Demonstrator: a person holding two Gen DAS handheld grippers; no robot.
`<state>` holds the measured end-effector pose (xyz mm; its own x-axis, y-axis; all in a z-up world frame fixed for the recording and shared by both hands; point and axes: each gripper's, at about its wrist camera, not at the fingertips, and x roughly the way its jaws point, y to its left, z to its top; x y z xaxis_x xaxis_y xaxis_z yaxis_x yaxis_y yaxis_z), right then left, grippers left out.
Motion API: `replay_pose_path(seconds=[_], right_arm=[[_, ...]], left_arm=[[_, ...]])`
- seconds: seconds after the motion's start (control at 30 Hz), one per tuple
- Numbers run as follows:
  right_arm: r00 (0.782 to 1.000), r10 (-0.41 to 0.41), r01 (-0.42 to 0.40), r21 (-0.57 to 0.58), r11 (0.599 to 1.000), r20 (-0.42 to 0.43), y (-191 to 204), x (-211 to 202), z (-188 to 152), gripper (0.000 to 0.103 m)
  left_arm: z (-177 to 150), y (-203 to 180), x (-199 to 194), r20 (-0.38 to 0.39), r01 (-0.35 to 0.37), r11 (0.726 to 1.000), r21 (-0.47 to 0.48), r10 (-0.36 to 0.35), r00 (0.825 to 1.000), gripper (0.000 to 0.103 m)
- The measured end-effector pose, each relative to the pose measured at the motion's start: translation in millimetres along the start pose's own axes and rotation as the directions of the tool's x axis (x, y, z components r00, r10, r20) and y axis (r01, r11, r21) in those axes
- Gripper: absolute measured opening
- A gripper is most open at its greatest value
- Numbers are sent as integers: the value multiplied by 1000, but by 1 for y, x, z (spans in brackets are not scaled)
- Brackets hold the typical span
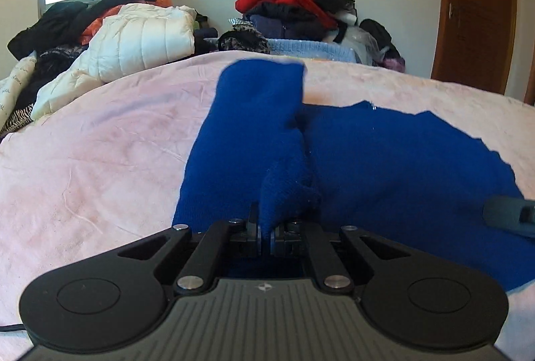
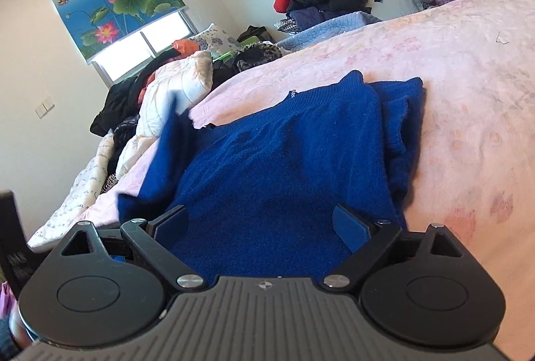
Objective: Fold small clothes
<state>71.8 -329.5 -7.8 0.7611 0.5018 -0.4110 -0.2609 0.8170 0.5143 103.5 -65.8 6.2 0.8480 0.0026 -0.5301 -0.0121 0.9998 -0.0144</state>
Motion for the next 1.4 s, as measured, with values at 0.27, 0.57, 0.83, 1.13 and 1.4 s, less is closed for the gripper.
replay_pose_path(seconds=[0.27,0.57,0.83,1.13,1.4], right_arm=[[999,-16,14,-52,999,-32,7,3,1,98],[993,74,-69,54,996,-95,45,21,55,100],[943,191,-164,119,979,-272,80,99,89,99],[885,236,-135,263,955,-401,79,155,94,99],[855,265,-146,283,948,-446,85,175,92,100]], left_arm=[[-5,9,-2,-6,37,998,-43,-37,999,5],[-5,13,-1,-8,61,995,-76,-62,998,5],[-5,18,-1,-7,79,992,-100,-81,997,5],[-5,25,0,-5,104,986,-132,-105,994,5],[-6,29,-1,2,127,978,-166,-128,992,5]])
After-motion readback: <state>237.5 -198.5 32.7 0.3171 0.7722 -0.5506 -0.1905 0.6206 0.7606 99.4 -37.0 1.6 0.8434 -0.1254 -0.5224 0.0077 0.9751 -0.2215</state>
